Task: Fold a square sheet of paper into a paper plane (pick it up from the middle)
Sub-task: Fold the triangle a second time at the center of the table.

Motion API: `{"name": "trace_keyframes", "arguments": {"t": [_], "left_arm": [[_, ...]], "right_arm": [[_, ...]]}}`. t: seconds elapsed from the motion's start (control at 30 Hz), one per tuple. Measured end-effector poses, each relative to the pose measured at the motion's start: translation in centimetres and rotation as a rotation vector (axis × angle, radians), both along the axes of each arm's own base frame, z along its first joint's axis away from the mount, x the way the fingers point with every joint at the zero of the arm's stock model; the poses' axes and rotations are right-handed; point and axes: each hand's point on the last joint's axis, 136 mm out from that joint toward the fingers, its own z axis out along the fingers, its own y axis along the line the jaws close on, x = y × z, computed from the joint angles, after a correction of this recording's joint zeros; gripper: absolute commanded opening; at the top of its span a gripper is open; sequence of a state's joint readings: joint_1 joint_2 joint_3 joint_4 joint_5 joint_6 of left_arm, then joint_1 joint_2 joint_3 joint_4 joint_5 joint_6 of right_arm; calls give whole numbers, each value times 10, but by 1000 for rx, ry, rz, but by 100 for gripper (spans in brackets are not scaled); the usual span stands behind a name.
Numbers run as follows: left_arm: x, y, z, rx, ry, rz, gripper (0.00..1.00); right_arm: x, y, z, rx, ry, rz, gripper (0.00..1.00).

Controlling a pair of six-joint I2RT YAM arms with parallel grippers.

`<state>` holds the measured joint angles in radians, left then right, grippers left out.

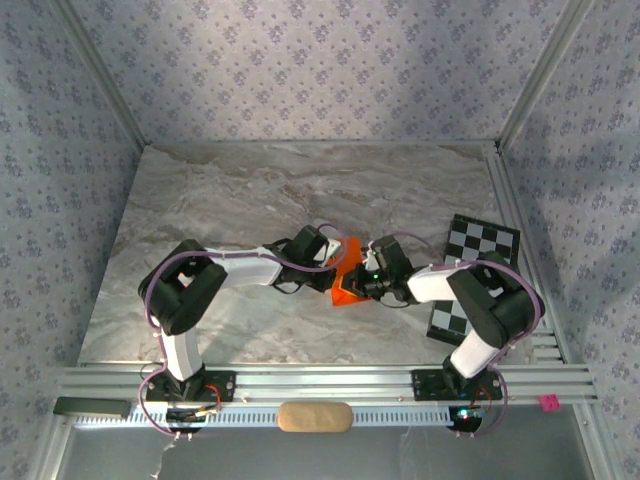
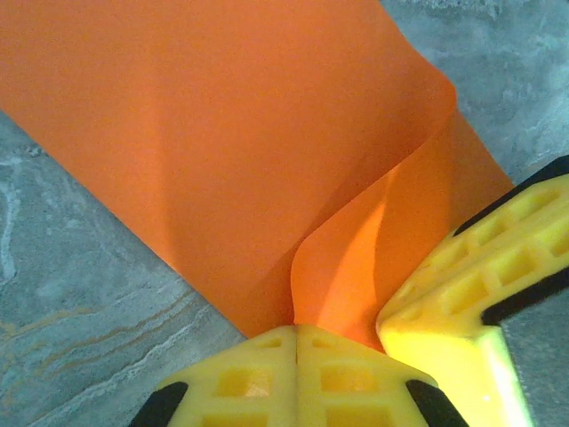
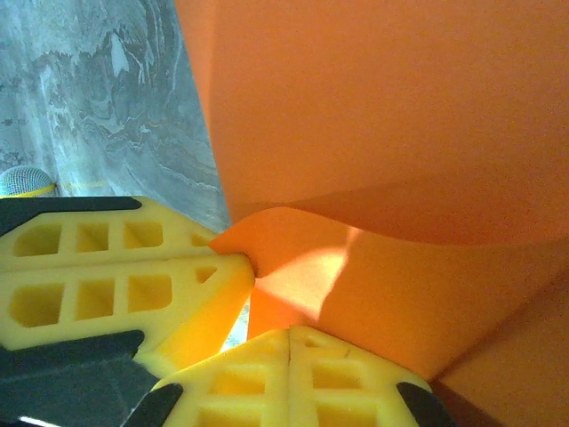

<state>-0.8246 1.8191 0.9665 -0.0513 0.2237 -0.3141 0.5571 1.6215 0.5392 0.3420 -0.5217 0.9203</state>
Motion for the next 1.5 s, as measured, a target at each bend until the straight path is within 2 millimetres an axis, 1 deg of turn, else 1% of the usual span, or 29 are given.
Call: {"name": "trace_keyframes", "arguments": {"t": [0.1, 0.23, 0.3, 0.37, 0.5, 0.53, 0.8, 1.0, 1.2, 1.5], "left_arm": [[0, 0, 0, 0, 0, 0, 0], [0, 0, 0, 0, 0, -1, 0], [0, 0, 0, 1, -2, -2, 0], [0, 0, 0, 1, -2, -3, 0], [0, 0, 0, 2, -4, -6, 0], [0, 0, 0, 1, -5, -6, 0], [0, 0, 0, 2, -7, -8, 0], [0, 0, 0, 2, -7, -8, 0], [0, 0, 0, 2, -6, -9, 0], [1, -1, 0, 2, -12, -14, 0]], "right_arm": [[4, -4, 9, 4, -12, -13, 0], [19, -8, 21, 15, -42, -40, 0], [25, -11, 23, 16, -47, -52, 0], [28, -14, 18, 7, -37, -60, 0], [26, -20, -3, -28, 14, -76, 0], [25, -21, -5, -28, 20, -78, 0], [27, -22, -4, -20, 10, -87, 0], [30, -30, 3, -24, 7, -105, 0], [36, -45, -5, -51, 26, -149, 0], [40, -50, -5, -55, 31, -199, 0]]}}
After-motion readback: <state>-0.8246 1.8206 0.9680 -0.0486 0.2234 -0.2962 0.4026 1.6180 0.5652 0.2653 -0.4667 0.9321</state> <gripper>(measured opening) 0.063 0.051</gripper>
